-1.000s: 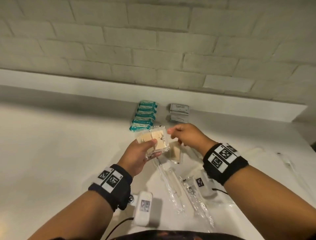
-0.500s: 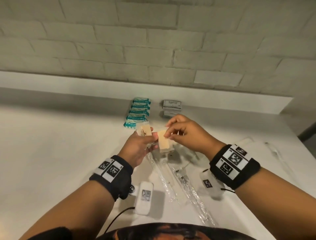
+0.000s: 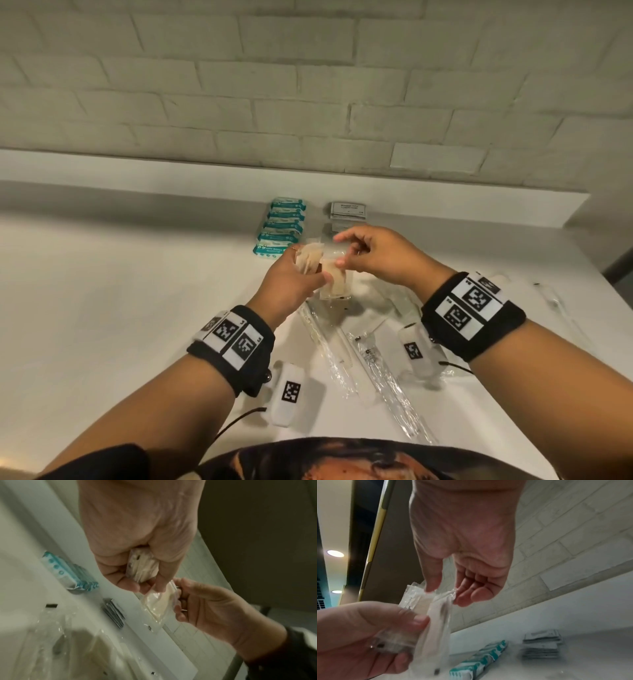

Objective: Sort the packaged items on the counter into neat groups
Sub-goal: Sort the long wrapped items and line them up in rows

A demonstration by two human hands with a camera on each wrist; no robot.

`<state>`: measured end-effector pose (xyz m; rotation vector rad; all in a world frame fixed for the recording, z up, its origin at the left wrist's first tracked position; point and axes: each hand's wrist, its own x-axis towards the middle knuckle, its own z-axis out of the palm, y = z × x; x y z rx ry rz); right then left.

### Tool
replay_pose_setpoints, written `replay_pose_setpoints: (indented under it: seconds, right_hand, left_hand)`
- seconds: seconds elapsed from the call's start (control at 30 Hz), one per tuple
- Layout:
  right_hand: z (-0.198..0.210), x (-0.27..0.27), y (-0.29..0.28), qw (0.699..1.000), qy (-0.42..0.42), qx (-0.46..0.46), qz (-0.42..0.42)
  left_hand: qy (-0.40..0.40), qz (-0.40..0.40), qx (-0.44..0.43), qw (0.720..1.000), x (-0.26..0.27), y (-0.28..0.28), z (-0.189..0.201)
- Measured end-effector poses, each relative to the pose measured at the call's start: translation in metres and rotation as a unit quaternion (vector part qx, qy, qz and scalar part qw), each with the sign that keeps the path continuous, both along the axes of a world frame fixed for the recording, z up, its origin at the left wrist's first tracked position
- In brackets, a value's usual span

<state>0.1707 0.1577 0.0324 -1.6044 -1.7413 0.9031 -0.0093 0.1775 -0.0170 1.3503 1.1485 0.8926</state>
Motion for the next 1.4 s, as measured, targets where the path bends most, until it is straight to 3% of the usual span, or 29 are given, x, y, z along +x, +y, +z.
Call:
replay_pose_setpoints:
  seconds: [0.1, 0.23, 0.27, 0.4, 0.5, 0.67, 0.77, 0.83, 0.93, 1.0, 1.1, 1.2, 1.27, 1.33, 1.4]
  right_hand:
    - [0.009, 0.001, 0.004, 0.995, -0.094, -0.021, 0.016]
    - [0.004, 0.014, 0.018, 0.96, -0.277, 0.011, -0.034]
    - [0.001, 0.019, 0.022, 0.957, -0.283, 0.007, -0.057]
    - [-0.015, 0.028, 0.035, 0.967, -0.244, -0.051, -0.056]
    - [-0.028, 0.021, 0.046, 0.971, -0.224, -0.08, -0.028]
    - [-0.052, 0.0, 0.069, 0.956, -0.268, -0.118, 0.022]
    - [-0.07, -0.004, 0.077, 0.956, -0.266, -0.12, 0.003]
    - [-0.076, -0.004, 0.078, 0.969, -0.221, -0.103, -0.044]
    - [-0.064, -0.008, 0.072, 0.991, -0.038, -0.08, -0.096]
    - [-0.045, -0.012, 0.062, 0.992, 0.048, -0.1, -0.061]
    - [-0.03, -0.016, 0.046, 0.99, 0.072, -0.119, 0.027]
    - [-0.024, -0.016, 0.036, 0.989, 0.125, -0.075, -0.005]
    - [-0.021, -0.013, 0.03, 0.989, 0.145, 0.003, -0.041]
    - [-0.021, -0.009, 0.022, 0.99, 0.097, 0.089, -0.041]
    - [-0.023, -0.008, 0.009, 0.992, 0.01, 0.125, 0.022]
  left_hand:
    - [0.024, -0.017, 0.01, 1.0, 0.002, 0.003, -0.002]
    - [-0.07, -0.048, -0.059, 0.995, -0.004, 0.005, -0.006]
    - [-0.109, -0.047, -0.09, 0.989, -0.007, 0.005, -0.007]
    - [-0.233, -0.022, -0.199, 0.952, -0.019, 0.009, -0.015]
    - [-0.242, -0.004, -0.212, 0.947, -0.025, 0.012, -0.024]
    - [-0.262, 0.014, -0.236, 0.936, -0.03, 0.012, -0.032]
    - [-0.262, 0.017, -0.233, 0.936, -0.032, 0.013, -0.034]
    - [-0.265, 0.034, -0.228, 0.936, -0.033, 0.014, -0.035]
    - [-0.268, 0.051, -0.214, 0.938, -0.034, 0.016, -0.034]
    - [-0.259, 0.047, -0.2, 0.944, -0.031, 0.017, -0.031]
    - [-0.248, 0.02, -0.175, 0.952, -0.023, 0.016, -0.026]
    - [-0.252, 0.0, -0.164, 0.954, -0.012, 0.015, -0.02]
    - [-0.252, 0.017, -0.186, 0.95, -0.008, 0.015, -0.017]
    - [-0.261, 0.014, -0.212, 0.942, -0.007, 0.015, -0.016]
    - [-0.259, -0.008, -0.202, 0.944, -0.009, 0.013, -0.013]
